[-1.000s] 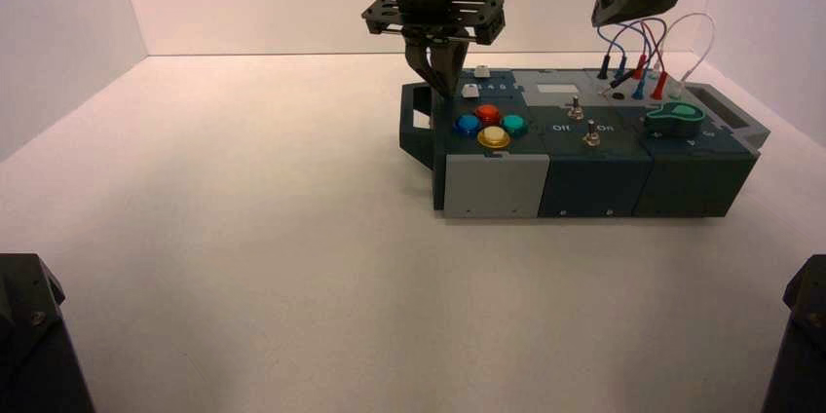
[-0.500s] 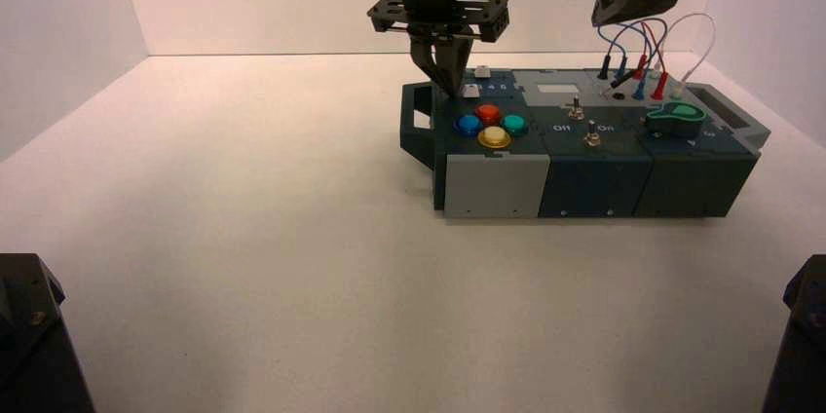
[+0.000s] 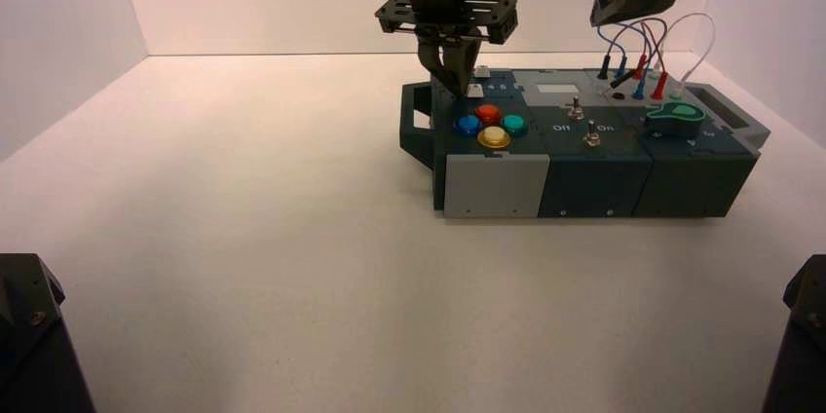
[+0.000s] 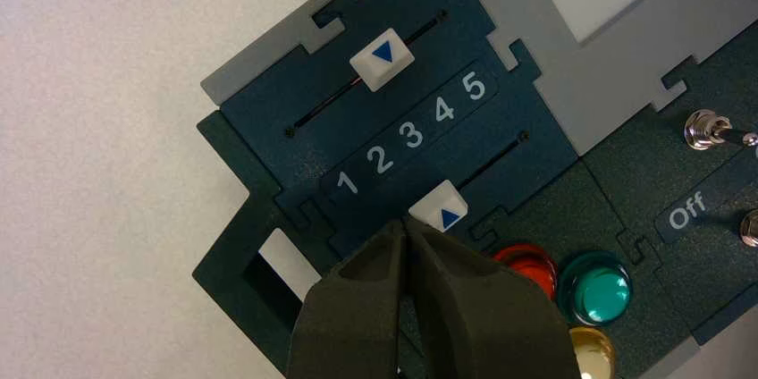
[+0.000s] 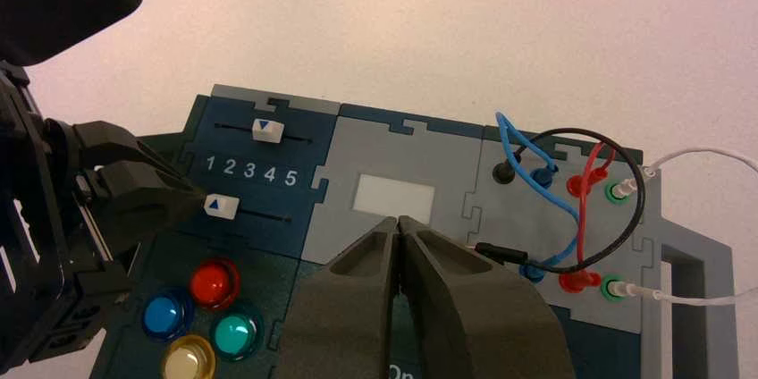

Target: Move the bottom slider to position 3.

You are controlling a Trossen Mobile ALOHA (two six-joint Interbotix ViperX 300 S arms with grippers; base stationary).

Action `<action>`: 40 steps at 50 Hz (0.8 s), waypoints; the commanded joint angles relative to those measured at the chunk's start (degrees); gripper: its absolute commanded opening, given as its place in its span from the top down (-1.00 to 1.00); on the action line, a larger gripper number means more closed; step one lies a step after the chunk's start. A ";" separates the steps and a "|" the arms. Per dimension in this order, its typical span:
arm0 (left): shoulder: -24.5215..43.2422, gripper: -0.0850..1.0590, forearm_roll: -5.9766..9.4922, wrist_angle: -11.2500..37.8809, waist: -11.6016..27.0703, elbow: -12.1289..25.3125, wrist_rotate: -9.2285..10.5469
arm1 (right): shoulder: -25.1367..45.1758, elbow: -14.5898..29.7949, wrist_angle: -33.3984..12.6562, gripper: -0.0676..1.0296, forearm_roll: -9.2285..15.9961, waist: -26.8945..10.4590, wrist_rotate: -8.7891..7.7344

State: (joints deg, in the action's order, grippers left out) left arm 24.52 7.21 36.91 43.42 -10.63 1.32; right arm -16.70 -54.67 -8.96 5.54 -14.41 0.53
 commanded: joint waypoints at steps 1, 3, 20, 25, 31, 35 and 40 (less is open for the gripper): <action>-0.70 0.91 0.09 -0.18 0.70 1.14 -0.09 | -0.26 1.67 0.26 0.92 0.00 -0.09 -0.09; -0.70 0.91 0.09 -0.18 0.70 1.14 -0.09 | -0.26 1.67 0.26 0.92 -0.09 -0.09 -0.09; -0.53 0.91 0.09 0.09 0.70 1.67 -0.18 | -0.26 1.67 0.26 0.92 -0.09 -0.09 -0.09; -0.35 0.91 0.09 0.18 0.70 1.93 -0.09 | -0.26 1.67 0.26 0.92 -0.09 -0.09 -0.09; -0.18 0.91 0.00 0.44 0.88 2.37 -0.09 | -0.26 1.67 0.18 0.92 -0.18 -0.09 -0.09; -0.09 0.91 0.09 0.53 0.79 2.46 -0.09 | -0.26 1.67 0.26 0.92 -0.18 -0.09 -0.09; 0.18 0.91 0.09 0.70 0.79 2.81 -0.18 | -0.26 1.76 0.26 0.92 -0.18 -0.09 -0.09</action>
State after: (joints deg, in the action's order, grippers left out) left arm 25.40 7.21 37.53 43.77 -9.23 1.32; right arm -16.61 -54.67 -8.96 5.45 -14.41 0.53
